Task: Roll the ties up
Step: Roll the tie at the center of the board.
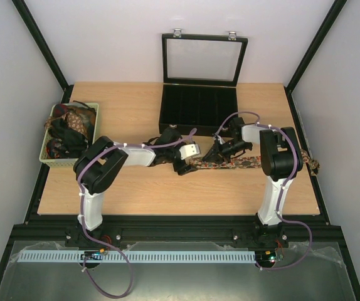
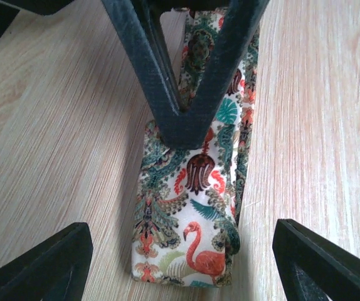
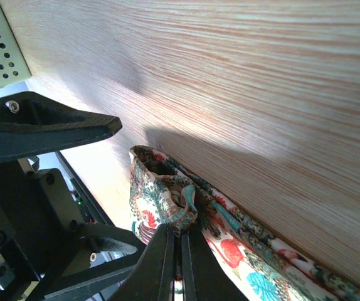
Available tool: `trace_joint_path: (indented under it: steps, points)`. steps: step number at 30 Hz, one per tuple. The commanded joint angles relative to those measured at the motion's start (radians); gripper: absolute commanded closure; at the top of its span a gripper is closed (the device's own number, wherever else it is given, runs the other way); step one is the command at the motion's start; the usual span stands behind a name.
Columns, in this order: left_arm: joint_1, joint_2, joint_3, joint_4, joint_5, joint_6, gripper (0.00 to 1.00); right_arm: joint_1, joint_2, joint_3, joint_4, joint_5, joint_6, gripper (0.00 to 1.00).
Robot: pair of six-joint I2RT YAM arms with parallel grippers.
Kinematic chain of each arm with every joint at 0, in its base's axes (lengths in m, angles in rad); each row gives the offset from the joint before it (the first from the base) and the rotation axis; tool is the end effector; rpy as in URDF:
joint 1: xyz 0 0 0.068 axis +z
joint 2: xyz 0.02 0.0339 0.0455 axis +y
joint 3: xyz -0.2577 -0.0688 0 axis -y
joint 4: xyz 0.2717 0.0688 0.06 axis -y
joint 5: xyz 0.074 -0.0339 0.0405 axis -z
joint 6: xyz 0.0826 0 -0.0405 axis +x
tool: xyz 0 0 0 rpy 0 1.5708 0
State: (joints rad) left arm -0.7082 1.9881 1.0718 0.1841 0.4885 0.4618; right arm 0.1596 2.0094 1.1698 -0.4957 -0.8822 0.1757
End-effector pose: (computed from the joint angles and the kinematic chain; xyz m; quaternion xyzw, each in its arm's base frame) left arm 0.3141 -0.3200 0.0718 0.5715 0.6845 -0.2678 0.3649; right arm 0.3700 0.1242 0.0616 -0.0429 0.8984 0.4358 0.0340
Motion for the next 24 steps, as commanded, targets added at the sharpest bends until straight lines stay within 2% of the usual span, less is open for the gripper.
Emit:
trace_joint_path:
  steps: [1, 4, 9, 11, 13, 16, 21, 24]
  points:
    - [-0.021, -0.014, -0.002, -0.012, 0.05, 0.015, 0.17, 0.001, -0.002, 0.008, -0.042, 0.006, -0.025, 0.99]
    - [-0.039, 0.037, 0.024, 0.02, 0.012, -0.02, 0.17, 0.001, -0.013, 0.003, -0.035, 0.001, -0.024, 0.99]
    - [-0.043, 0.136, 0.11, 0.022, -0.03, -0.061, 0.24, 0.001, -0.018, 0.0, -0.033, -0.01, -0.028, 0.99]
    - [-0.042, 0.145, 0.112, 0.016, -0.033, -0.052, 0.31, 0.001, -0.017, 0.005, -0.037, -0.021, -0.029, 0.99]
    - [-0.035, 0.134, 0.094, -0.008, -0.032, -0.031, 0.42, 0.001, -0.019, 0.009, -0.043, -0.027, -0.03, 0.99]
    - [0.008, 0.07, 0.001, 0.0, -0.003, -0.002, 0.54, -0.002, -0.022, 0.012, -0.058, -0.037, -0.041, 0.99]
    - [0.045, 0.013, -0.089, -0.047, 0.044, 0.1, 0.57, 0.007, 0.009, -0.028, 0.016, -0.049, -0.004, 0.99]
    - [0.045, 0.023, -0.073, -0.054, 0.07, 0.095, 0.55, 0.029, 0.061, -0.021, 0.067, -0.029, -0.004, 0.99]
